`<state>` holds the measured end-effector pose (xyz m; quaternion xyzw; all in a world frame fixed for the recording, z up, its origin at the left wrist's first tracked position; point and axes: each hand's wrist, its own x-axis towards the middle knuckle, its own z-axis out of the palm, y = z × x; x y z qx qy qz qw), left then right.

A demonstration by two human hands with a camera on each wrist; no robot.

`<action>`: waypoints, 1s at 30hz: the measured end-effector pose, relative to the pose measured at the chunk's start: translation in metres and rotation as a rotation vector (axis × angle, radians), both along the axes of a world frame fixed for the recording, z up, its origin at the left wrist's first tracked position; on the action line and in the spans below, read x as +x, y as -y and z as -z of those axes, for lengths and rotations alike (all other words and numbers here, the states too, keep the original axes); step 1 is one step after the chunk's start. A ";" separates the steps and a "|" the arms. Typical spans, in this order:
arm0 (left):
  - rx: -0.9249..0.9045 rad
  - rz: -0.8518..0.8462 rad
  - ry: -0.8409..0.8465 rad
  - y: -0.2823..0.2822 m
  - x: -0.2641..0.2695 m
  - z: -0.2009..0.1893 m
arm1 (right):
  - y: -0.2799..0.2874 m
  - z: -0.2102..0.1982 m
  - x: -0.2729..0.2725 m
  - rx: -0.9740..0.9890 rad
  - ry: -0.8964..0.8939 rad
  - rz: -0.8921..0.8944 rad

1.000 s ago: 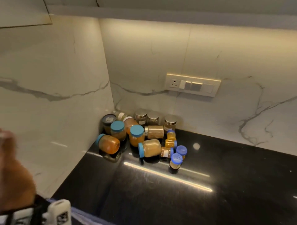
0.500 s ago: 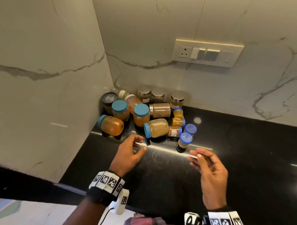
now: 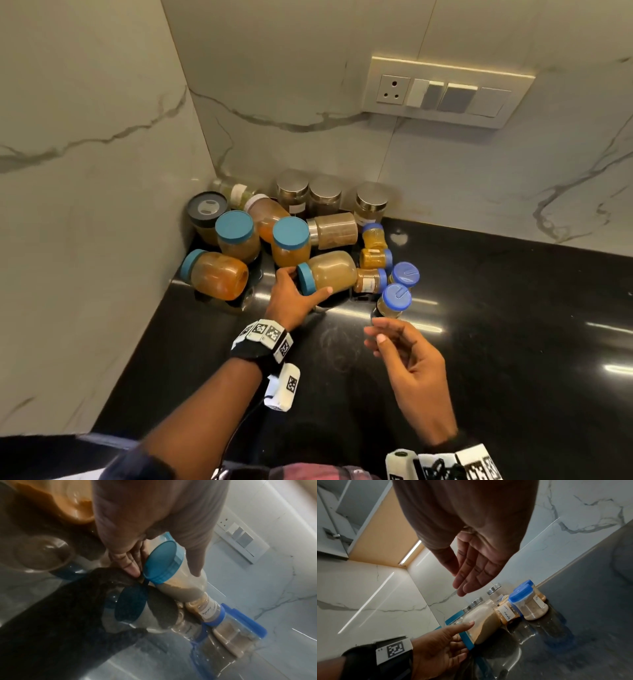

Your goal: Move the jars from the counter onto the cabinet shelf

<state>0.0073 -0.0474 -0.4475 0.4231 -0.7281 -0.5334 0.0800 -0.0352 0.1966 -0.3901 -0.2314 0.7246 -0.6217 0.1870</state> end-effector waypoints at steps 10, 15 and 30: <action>-0.085 0.098 -0.218 0.004 0.049 -0.027 | 0.030 0.006 -0.003 0.181 -0.276 -0.124; 0.032 0.250 -0.324 -0.019 0.065 -0.062 | 0.043 0.003 0.005 0.231 -0.128 -0.286; -0.372 0.034 -0.022 0.073 -0.019 -0.028 | 0.011 -0.007 0.010 0.019 0.038 -0.099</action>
